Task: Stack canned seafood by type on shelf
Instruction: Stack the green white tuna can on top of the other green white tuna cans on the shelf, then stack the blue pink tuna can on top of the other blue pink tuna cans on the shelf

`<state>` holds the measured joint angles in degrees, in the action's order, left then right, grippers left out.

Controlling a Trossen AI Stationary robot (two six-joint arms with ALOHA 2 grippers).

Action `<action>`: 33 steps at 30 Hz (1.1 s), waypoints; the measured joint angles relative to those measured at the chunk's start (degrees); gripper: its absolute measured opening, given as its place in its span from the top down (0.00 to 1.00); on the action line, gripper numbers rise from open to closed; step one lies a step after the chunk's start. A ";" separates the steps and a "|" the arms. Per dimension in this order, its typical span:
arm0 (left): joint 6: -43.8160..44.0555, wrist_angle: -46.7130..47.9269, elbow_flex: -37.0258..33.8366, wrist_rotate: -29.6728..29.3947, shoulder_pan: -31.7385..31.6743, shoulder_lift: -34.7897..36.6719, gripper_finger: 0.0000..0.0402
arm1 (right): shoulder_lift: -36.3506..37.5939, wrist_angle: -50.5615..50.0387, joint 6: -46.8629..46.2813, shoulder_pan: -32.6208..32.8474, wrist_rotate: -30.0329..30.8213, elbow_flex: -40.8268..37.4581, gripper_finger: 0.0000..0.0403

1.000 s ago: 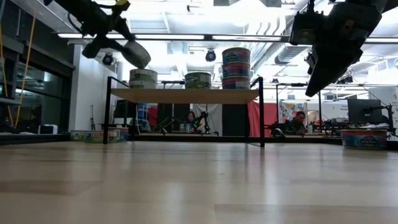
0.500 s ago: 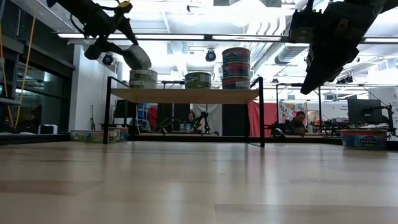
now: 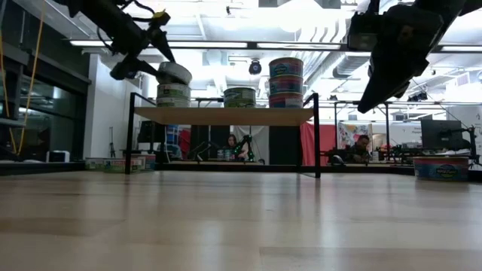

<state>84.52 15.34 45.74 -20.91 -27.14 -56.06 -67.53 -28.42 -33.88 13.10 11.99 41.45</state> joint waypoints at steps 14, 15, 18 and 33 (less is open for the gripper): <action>-4.30 4.30 0.00 5.42 -0.09 4.52 0.46 | -0.02 0.05 -2.33 -0.35 1.29 0.01 1.00; -4.30 4.73 0.00 5.40 -0.09 4.64 0.46 | -0.02 0.06 -2.34 -0.35 1.58 0.00 1.00; -4.20 5.28 0.00 5.41 -0.85 4.13 0.46 | -0.02 0.09 -2.30 -0.59 1.75 0.00 1.00; -3.39 4.01 0.00 15.97 -3.30 2.87 0.46 | -0.02 0.11 -3.68 -2.25 1.75 0.02 1.00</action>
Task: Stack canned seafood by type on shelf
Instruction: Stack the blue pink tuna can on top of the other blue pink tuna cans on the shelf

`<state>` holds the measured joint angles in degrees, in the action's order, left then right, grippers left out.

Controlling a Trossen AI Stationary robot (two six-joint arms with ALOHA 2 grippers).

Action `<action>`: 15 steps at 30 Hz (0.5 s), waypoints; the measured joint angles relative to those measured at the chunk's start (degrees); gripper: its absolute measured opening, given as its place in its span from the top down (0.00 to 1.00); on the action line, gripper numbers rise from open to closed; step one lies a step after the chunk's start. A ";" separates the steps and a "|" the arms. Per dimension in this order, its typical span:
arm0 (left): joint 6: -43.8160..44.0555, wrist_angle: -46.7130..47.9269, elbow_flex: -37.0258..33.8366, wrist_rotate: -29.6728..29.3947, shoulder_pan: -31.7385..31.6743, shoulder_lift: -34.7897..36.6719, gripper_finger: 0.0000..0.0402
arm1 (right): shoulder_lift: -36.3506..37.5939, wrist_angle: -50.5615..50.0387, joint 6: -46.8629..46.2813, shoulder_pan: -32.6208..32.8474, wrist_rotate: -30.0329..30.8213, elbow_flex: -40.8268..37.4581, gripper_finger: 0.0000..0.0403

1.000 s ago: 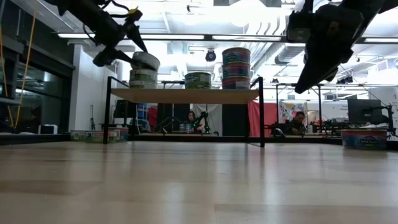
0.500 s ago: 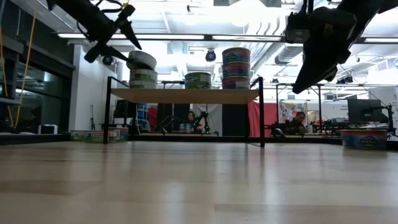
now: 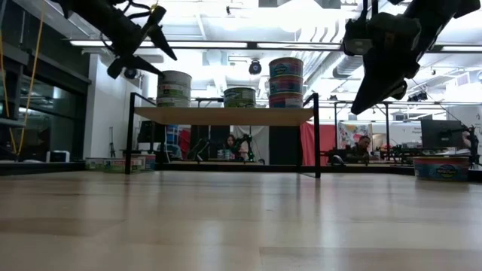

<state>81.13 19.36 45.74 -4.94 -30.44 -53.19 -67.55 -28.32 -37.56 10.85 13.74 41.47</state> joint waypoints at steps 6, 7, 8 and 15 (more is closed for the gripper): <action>-0.82 0.00 0.00 -0.34 -2.23 1.76 0.46 | 0.00 0.00 0.00 0.00 -0.18 0.00 1.00; -0.80 -0.02 0.00 -0.36 -2.60 1.86 0.46 | 0.00 0.00 0.00 0.00 -0.18 0.00 1.00; -0.87 -0.02 0.00 -0.44 -2.85 1.84 0.46 | 0.00 0.00 0.00 0.00 -0.19 0.00 1.00; -1.82 -0.05 -0.02 0.74 -4.10 1.62 0.46 | 0.00 0.00 -1.24 0.00 -0.22 0.00 1.00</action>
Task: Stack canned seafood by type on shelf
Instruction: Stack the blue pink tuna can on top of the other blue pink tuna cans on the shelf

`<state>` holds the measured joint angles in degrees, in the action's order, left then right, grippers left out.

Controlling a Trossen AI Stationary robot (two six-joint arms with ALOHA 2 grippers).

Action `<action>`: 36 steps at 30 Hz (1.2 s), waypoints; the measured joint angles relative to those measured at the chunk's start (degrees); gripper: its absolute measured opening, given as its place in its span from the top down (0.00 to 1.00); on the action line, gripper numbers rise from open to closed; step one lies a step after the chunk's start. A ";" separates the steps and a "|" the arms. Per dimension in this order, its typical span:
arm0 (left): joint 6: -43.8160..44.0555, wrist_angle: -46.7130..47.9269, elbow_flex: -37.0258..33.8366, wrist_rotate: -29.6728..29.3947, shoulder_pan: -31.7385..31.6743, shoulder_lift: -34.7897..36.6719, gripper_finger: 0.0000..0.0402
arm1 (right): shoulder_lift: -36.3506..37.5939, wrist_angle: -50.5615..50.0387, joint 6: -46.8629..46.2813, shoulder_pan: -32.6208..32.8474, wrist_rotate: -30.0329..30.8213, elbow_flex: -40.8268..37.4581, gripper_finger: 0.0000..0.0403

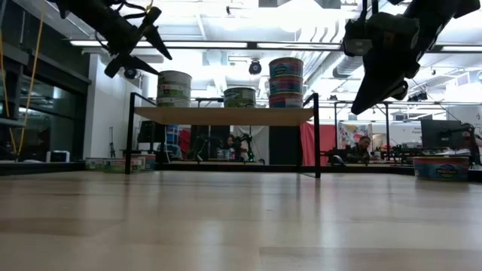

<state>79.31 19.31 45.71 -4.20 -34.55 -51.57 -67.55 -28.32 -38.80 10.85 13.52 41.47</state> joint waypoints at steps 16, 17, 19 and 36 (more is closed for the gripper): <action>-19.52 -2.83 -0.01 8.68 2.16 7.74 0.46 | 0.00 5.37 -2.51 0.00 -0.44 0.00 1.00; -21.53 -2.77 -0.02 9.14 2.96 8.03 0.46 | 0.00 6.90 -1.77 0.00 -0.44 0.00 1.00; -26.27 -2.75 -0.02 11.73 4.89 8.15 0.46 | 0.00 10.26 0.16 0.00 -0.44 0.00 1.00; -31.87 9.63 -0.02 -2.76 50.28 3.94 0.46 | -1.17 23.32 10.81 -4.11 -4.10 0.02 1.00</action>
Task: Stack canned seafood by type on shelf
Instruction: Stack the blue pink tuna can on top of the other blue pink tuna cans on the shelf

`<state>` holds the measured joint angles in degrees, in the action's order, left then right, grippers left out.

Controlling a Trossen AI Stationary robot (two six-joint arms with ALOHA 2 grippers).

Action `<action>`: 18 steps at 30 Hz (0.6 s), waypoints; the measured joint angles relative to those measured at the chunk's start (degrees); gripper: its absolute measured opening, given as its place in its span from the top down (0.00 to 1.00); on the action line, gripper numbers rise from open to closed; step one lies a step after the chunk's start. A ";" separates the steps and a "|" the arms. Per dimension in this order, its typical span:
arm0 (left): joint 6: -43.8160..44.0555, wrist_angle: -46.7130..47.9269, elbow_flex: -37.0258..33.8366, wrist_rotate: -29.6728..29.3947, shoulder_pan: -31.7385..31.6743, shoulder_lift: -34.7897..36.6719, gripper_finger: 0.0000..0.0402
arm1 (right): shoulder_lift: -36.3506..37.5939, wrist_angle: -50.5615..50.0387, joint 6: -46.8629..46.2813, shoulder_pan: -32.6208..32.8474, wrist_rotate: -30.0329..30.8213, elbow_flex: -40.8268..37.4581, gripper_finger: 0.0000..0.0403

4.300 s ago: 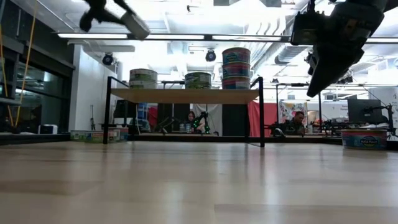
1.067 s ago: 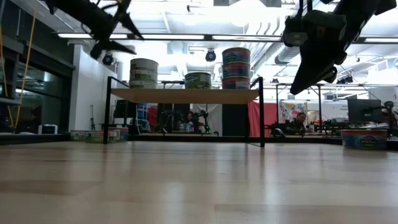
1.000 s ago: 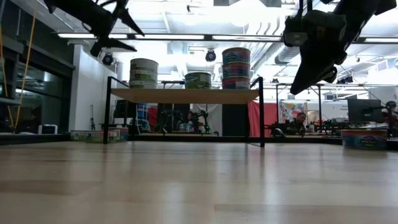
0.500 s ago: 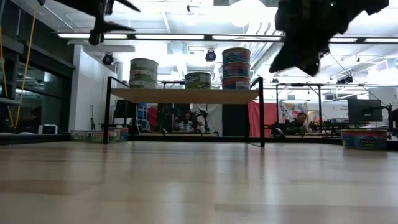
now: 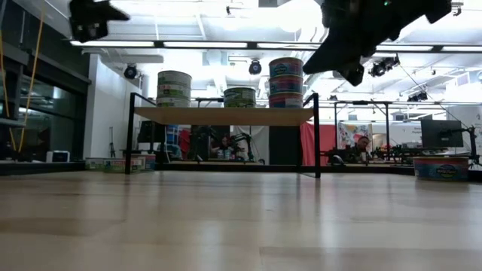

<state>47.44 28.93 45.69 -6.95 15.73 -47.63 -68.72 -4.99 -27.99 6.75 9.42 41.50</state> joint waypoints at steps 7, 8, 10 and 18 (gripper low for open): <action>6.43 1.46 0.00 -15.65 10.05 -9.31 0.46 | -3.89 -0.10 -0.24 -2.28 -9.98 0.00 1.00; 6.46 0.29 0.00 -15.99 10.22 -10.84 0.46 | -4.09 -0.69 -0.64 -2.27 -12.08 0.00 1.00; 6.11 -2.05 0.00 -15.83 10.12 -13.88 0.46 | -4.29 -3.28 -2.82 -2.02 -15.85 0.00 1.00; -1.22 -7.61 0.00 -8.73 4.99 -23.64 0.46 | -4.25 -38.73 -19.87 -0.53 -11.34 0.00 1.00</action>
<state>46.22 21.33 45.69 -15.68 20.72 -71.27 -72.97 -43.72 -47.86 6.22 -1.92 41.50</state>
